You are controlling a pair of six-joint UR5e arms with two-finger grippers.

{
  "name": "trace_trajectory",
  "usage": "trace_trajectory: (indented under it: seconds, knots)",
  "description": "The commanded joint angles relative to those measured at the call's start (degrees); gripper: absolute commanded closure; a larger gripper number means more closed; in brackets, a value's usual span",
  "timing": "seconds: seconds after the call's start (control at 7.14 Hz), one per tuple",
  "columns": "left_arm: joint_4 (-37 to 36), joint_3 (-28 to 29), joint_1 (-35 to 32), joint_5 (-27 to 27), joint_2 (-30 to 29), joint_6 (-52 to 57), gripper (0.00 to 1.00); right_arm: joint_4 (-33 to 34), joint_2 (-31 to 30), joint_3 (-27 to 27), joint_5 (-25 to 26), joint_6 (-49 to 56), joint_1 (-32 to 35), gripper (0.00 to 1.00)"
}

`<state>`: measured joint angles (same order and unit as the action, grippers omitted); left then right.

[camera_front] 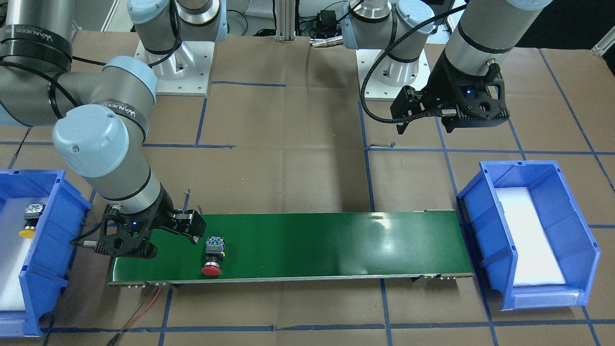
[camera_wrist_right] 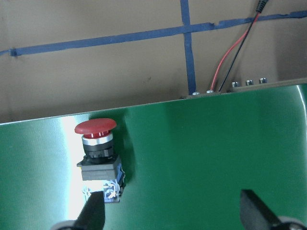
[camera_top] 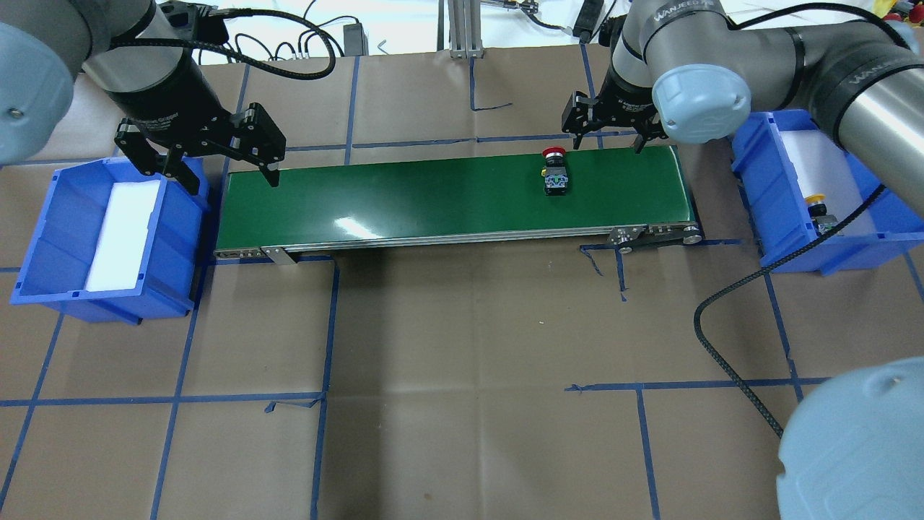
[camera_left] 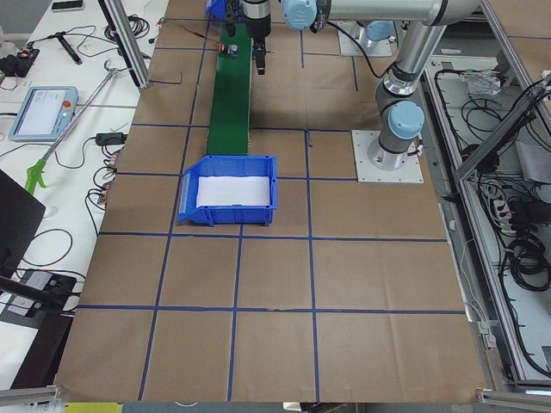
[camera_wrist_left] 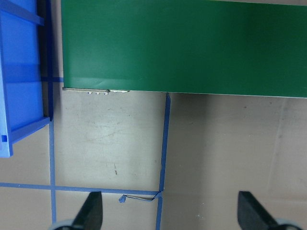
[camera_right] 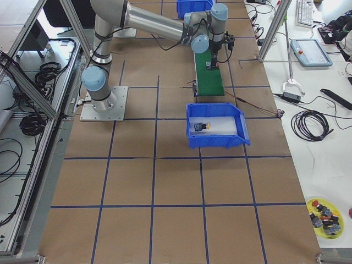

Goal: Transport two buttons from left to right
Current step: 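Move the right gripper back over the belt above the red button, then lower the right gripper and grasp the red button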

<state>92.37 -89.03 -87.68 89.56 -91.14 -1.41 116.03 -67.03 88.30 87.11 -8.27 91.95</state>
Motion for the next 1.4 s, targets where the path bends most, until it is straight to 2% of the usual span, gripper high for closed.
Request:
trace_trajectory:
  seconds: [0.0,0.84,0.98,1.12,1.26]
  knots:
    - [0.0,0.0,0.0,0.0,0.0,0.0,0.0,2.9,2.9,-0.1,-1.7,0.0,0.1,0.01]
    - [0.0,0.0,0.0,-0.1,0.0,0.0,0.0,3.3,6.0,0.4,-0.6,0.3,1.0,0.01]
    - [0.0,0.0,0.0,-0.1,0.0,0.0,0.0,3.3,6.7,0.4,-0.5,0.6,0.8,0.09]
    - [0.0,0.0,0.0,-0.1,0.0,0.0,0.0,3.0,6.8,0.2,-0.4,1.5,0.7,0.4]
    - [0.0,0.0,0.0,-0.1,0.0,0.0,0.0,2.4,6.7,0.2,1.8,3.8,0.4,0.72]
